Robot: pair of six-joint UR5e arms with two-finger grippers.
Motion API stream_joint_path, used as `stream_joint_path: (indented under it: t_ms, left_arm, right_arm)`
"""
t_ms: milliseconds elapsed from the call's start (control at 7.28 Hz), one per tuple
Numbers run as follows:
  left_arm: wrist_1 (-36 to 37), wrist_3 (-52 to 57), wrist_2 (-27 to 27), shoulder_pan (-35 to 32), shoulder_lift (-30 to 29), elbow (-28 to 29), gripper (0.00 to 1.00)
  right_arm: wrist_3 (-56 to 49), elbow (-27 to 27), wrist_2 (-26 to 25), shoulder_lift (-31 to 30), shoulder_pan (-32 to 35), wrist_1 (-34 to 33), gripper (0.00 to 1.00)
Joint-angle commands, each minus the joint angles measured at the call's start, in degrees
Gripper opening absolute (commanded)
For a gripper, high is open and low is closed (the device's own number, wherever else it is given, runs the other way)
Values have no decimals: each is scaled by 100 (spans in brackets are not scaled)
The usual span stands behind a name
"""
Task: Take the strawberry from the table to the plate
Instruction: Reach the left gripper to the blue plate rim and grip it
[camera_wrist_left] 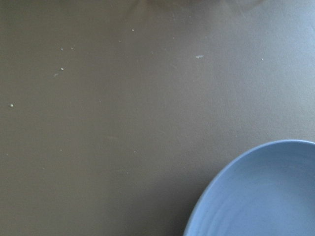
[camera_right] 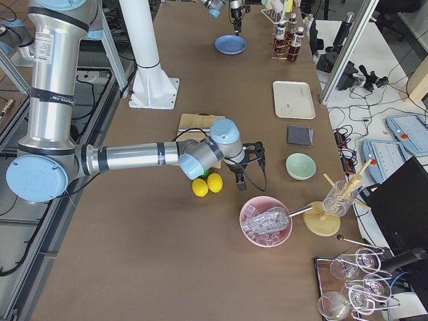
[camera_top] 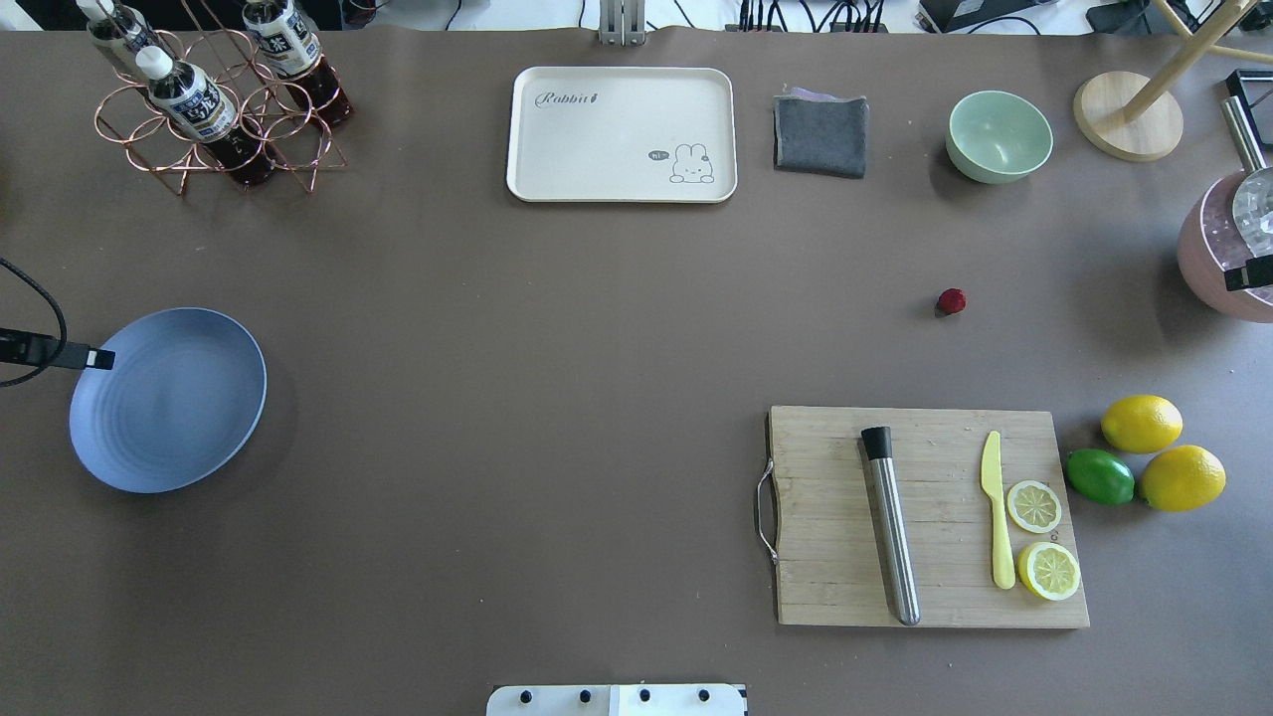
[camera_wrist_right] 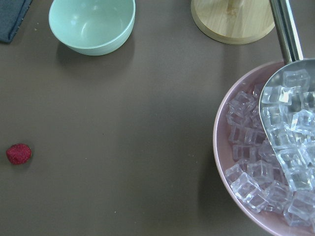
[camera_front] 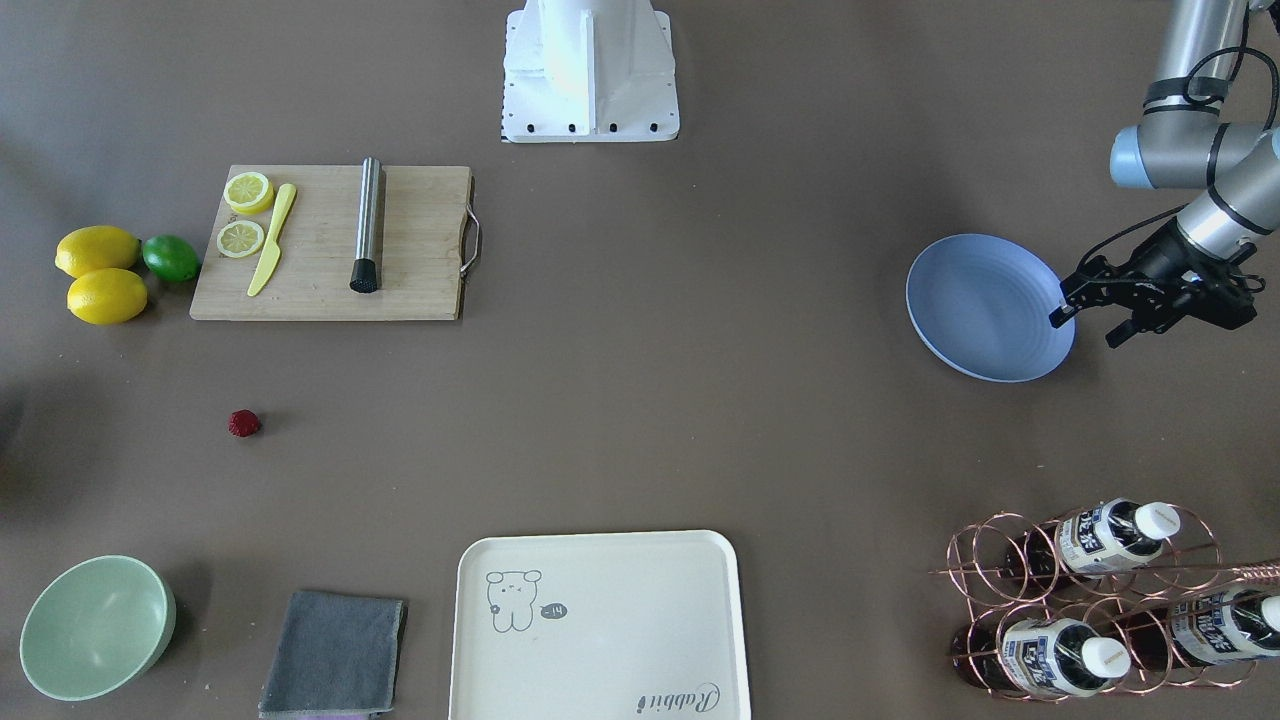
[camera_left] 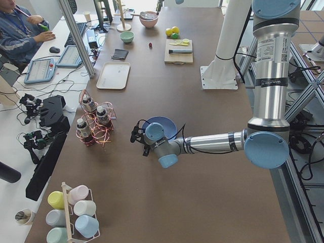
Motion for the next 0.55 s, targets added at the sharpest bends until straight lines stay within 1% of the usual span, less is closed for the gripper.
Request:
stream_joint_path:
  t_ms: [0, 137, 275, 412]
  left_arm:
    - [-146, -16, -8, 140, 66, 20, 97]
    - [-164, -24, 0, 210, 66, 11, 85]
    - [-277, -7, -17, 228, 66, 20, 44]
    - [-322, -7, -26, 246, 66, 20, 15]
  right_arm:
    - [-10, -2, -2, -15, -3, 6, 99]
    - [-10, -2, -10, -15, -3, 6, 99]
    - [-10, -10, -28, -6, -3, 6, 99]
    - [-19, -10, -28, -15, -3, 6, 99]
